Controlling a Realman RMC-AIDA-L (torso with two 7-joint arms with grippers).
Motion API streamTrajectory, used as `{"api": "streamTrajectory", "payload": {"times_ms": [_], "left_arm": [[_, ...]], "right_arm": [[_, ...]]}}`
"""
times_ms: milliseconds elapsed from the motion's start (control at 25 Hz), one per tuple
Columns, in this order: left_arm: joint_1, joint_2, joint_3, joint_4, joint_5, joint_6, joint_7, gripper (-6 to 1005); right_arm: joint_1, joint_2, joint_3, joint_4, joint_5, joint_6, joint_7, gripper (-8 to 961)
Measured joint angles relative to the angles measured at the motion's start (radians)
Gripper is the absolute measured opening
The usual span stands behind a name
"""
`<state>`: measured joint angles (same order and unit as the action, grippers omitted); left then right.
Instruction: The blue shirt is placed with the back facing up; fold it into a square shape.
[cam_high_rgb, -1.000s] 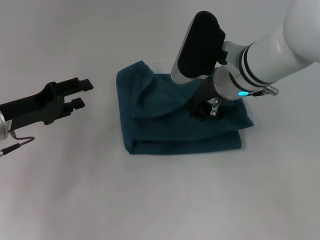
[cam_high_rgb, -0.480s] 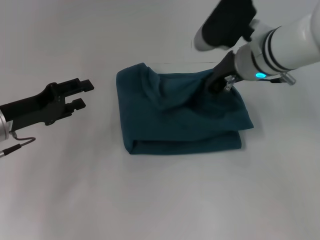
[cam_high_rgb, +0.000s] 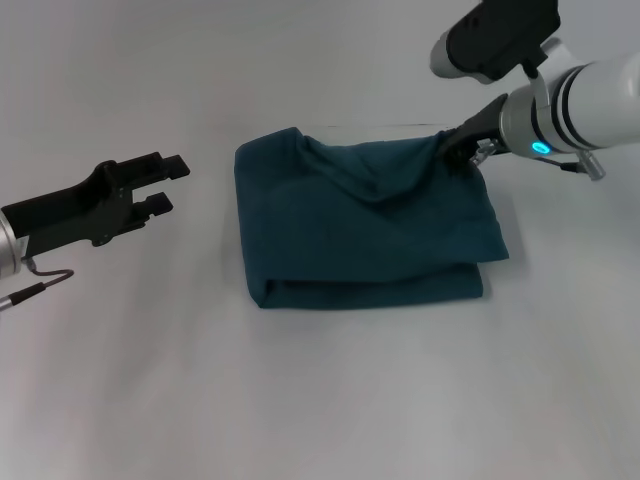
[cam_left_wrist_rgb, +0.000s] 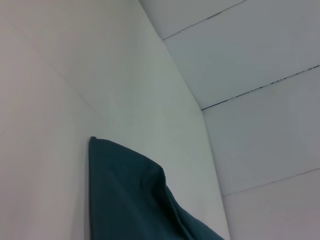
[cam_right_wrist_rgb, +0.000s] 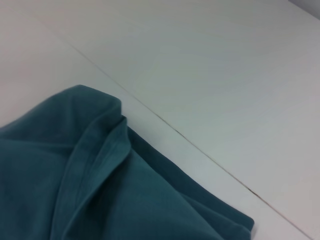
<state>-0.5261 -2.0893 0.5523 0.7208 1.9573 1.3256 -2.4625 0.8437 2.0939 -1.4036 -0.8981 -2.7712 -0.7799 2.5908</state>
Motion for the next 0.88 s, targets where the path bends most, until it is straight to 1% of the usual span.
{"api": "streamTrajectory", "payload": {"times_ms": [280,440,760,880], "left_arm": [[0.0,0.0,0.0,-0.001,0.0,-0.008,0.0,680],[0.0,0.0,0.0,-0.002,0.0,-0.014,0.001,680],[-0.002,0.0,0.0,-0.002,0.0,-0.017,0.001,680],[-0.002,0.0,0.0,-0.001,0.0,-0.017,0.001,680]], "right_arm": [[0.008,0.0,0.002,0.078,-0.003,0.072,0.018,26],[0.014,-0.005,0.008,0.11,-0.016,0.107,0.068,28],[0.052,-0.003,0.018,0.187,-0.043,0.148,0.096,31],[0.063,-0.004,0.027,0.208,-0.043,0.169,0.119,245]]}}
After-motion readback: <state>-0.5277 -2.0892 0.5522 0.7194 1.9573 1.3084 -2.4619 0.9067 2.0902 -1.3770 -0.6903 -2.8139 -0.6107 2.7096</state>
